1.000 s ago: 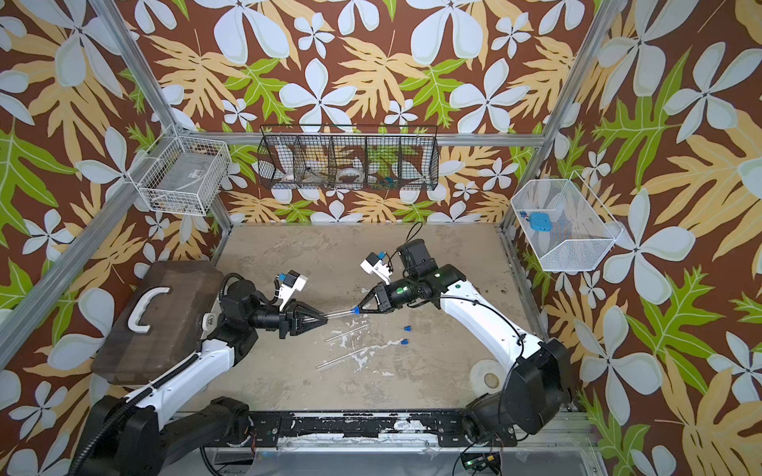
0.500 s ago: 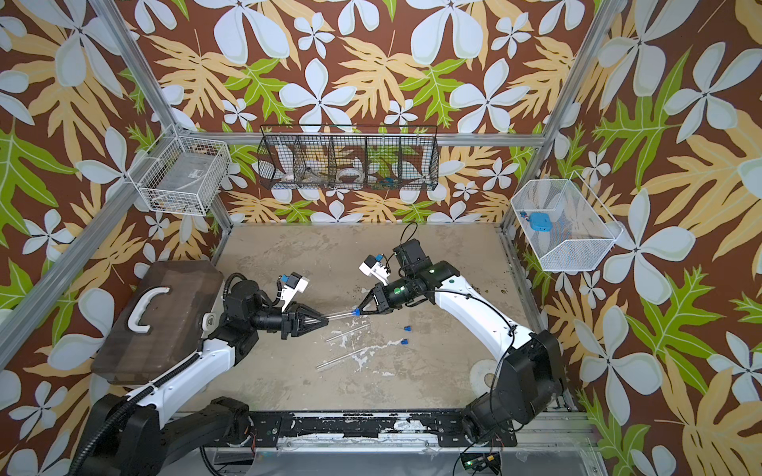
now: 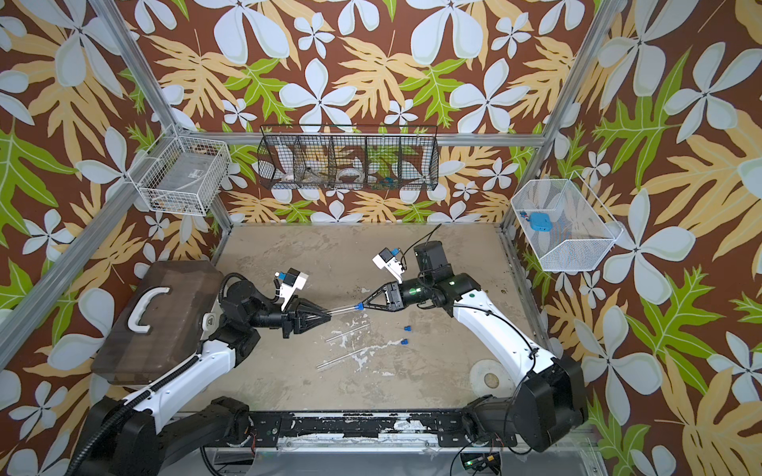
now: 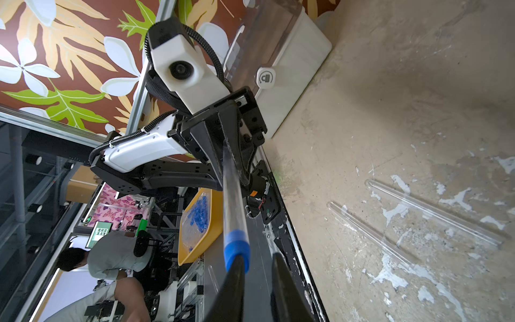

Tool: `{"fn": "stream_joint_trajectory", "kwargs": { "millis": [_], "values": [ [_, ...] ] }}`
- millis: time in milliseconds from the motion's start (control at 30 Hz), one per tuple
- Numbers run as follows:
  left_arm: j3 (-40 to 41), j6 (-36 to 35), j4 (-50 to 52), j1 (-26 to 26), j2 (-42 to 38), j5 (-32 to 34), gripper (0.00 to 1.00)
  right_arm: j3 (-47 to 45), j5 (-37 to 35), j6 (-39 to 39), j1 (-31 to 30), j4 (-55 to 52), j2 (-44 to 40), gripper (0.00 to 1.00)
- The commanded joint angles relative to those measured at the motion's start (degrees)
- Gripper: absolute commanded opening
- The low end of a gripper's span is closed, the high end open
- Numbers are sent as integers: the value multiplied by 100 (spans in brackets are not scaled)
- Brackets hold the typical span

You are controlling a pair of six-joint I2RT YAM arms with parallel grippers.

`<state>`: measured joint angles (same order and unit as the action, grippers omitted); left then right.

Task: Insert stoppers into test tubes
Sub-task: Insert the stopper into the test tube, then place the test tube at the center of the board.

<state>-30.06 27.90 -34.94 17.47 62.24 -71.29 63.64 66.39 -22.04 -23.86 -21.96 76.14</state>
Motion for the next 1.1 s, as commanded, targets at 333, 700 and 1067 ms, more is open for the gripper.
{"fn": "stream_joint_trajectory", "kwargs": {
  "millis": [333,700,1067],
  "values": [
    [-251,-847,724,-56,8,113,0,18,-2048,1259,334,-802,-984,46],
    [-404,-1177,1712,-62,219,2402,0,-876,-5047,1828,336,-396,-1939,76],
    [-503,-997,1751,-69,1546,3278,0,-2553,-6167,1738,335,932,-3584,85]
  ]
}}
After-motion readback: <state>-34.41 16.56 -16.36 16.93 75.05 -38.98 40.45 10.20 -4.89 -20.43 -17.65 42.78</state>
